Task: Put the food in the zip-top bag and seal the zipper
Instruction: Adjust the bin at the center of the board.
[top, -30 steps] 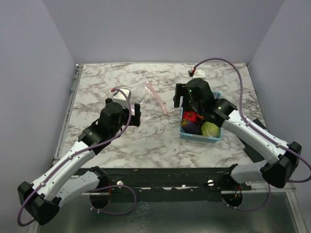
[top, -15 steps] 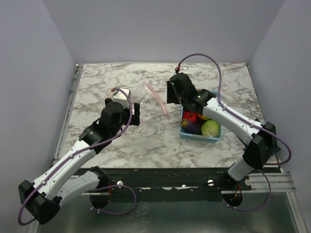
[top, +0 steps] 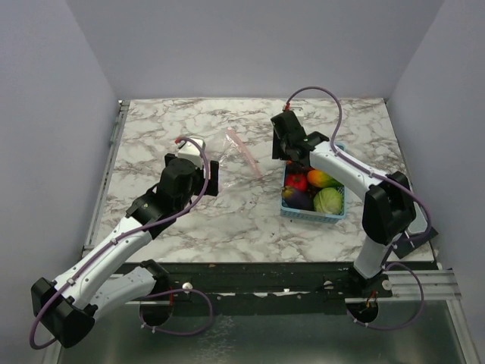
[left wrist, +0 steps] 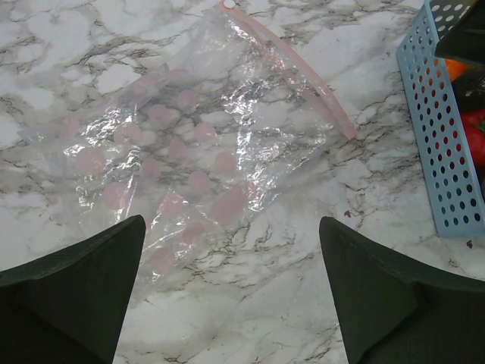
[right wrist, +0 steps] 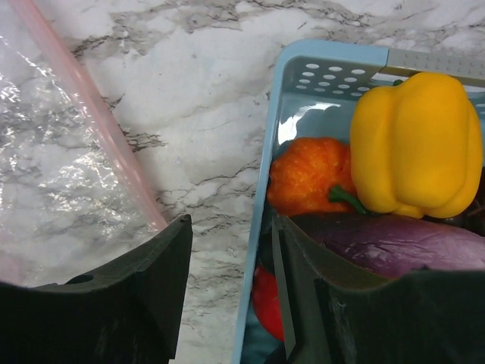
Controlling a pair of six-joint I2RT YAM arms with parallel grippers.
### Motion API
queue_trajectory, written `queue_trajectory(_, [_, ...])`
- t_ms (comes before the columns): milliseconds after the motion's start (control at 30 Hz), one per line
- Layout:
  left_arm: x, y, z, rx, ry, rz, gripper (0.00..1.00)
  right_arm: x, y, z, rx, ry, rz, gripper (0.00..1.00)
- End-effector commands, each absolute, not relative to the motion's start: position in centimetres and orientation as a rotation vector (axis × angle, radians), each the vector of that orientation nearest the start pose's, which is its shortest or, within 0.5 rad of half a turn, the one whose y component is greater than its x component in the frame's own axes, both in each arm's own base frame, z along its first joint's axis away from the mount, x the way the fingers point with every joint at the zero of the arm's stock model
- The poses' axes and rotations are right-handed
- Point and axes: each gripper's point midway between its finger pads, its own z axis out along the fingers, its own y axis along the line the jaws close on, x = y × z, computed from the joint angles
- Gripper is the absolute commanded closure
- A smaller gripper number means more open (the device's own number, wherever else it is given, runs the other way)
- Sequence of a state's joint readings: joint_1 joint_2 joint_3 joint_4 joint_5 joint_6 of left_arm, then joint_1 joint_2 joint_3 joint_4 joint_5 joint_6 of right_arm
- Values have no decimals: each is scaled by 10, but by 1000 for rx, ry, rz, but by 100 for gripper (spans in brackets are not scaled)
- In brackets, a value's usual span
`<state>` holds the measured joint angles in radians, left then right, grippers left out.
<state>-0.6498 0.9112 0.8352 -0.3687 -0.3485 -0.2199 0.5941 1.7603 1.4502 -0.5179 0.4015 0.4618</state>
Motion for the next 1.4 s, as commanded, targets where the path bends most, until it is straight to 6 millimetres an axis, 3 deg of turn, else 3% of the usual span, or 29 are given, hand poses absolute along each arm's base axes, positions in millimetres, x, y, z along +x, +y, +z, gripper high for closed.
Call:
queue_trajectory(0, [277, -144, 219, 214, 1990, -192, 1, 416, 220, 136, 48, 2349, 78, 49])
queue_trajectory(300, [277, -144, 219, 221, 1991, -193, 1, 422, 210, 119, 74, 2368, 3, 51])
queue_trajectory(900, [276, -143, 219, 214, 1991, -192, 1, 416, 205, 93, 83, 2419, -20, 58])
queue_trajectory(1233, [276, -142, 220, 209, 1988, -189, 1, 409, 203, 85, 74, 2436, -20, 66])
queue_trajectory(1367, [276, -142, 219, 209, 1992, -188, 1, 406, 201, 84, 68, 2441, -26, 76])
